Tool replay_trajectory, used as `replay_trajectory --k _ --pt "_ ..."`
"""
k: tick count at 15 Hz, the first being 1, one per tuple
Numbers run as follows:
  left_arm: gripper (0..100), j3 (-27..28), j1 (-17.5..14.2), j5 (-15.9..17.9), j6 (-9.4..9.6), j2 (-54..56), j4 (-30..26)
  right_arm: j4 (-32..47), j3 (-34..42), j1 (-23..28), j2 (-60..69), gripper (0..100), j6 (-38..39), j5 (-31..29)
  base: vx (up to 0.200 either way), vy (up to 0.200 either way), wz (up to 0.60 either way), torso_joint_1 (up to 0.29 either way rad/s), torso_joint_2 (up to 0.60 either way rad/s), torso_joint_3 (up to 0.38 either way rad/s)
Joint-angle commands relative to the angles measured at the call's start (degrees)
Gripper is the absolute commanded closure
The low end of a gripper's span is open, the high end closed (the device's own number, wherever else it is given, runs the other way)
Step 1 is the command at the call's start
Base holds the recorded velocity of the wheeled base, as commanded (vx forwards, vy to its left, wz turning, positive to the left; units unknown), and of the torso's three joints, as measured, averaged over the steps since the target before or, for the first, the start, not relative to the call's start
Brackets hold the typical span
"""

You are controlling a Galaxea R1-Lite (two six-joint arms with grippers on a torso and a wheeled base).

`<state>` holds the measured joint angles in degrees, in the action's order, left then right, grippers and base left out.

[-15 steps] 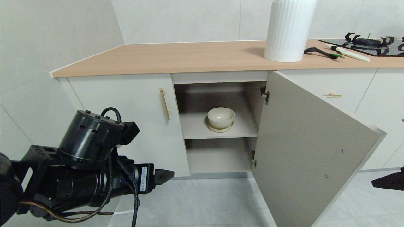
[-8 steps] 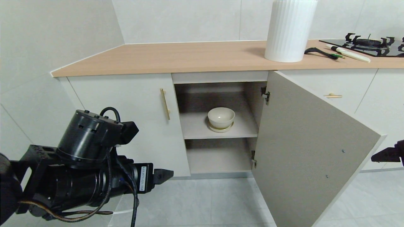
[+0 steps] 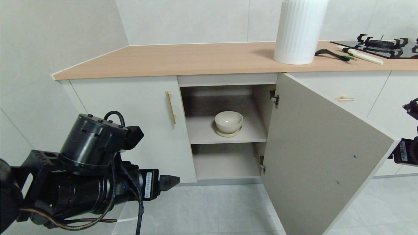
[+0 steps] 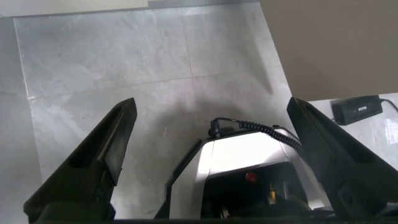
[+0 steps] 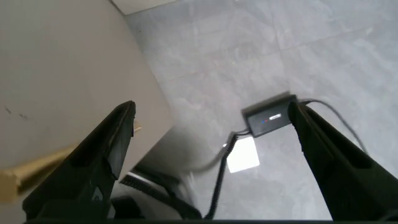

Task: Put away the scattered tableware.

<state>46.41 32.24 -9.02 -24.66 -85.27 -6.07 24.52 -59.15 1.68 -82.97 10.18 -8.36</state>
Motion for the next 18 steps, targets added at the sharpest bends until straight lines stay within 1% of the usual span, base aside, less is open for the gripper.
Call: replay_trajectory --k 1,3,5,6,10,12,16,18 --pt "0 0.0 0.01 -0.03 -0.04 -0.07 0.01 -0.08 0.0 -1.86 -1.05 0 1.07 0.1 0.0 0.0 0.0 0.0 0.0 0.0" --pt "0 0.0 0.01 -0.03 -0.04 -0.07 0.01 -0.08 0.26 -3.79 -1.14 0 1.25 0.1 0.0 0.0 0.0 0.0 0.0 0.0" --pt "0 0.0 0.01 -0.03 -0.04 -0.07 0.01 -0.26 0.79 -7.04 -1.32 0 3.53 0.1 0.0 0.0 0.0 0.0 0.0 0.0" --pt "0 0.0 0.01 -0.03 -0.04 -0.07 0.01 -0.26 0.79 -7.57 -1.32 0 3.71 0.1 0.0 0.0 0.0 0.0 0.0 0.0" --pt "0 0.0 0.01 -0.03 -0.04 0.11 0.01 -1.31 1.84 -15.31 -1.76 0 8.54 0.1 0.0 0.0 0.0 0.0 0.0 0.0" --pt "0 0.08 0.01 -0.03 -0.04 0.28 0.01 -3.6 2.99 -18.12 -2.2 0 10.12 0.1 0.0 0.0 0.0 0.0 0.0 0.0" --pt "0 0.17 0.1 0.06 -0.04 0.55 0.01 -12.74 6.94 -23.48 -2.9 0 10.3 0.19 0.0 0.0 0.0 0.0 0.0 0.0" --pt "0 0.35 0.01 -0.03 -0.04 0.9 0.01 -17.4 7.64 -27.17 -5.1 0 13.02 0.54 0.0 0.0 0.0 0.0 0.0 0.0"
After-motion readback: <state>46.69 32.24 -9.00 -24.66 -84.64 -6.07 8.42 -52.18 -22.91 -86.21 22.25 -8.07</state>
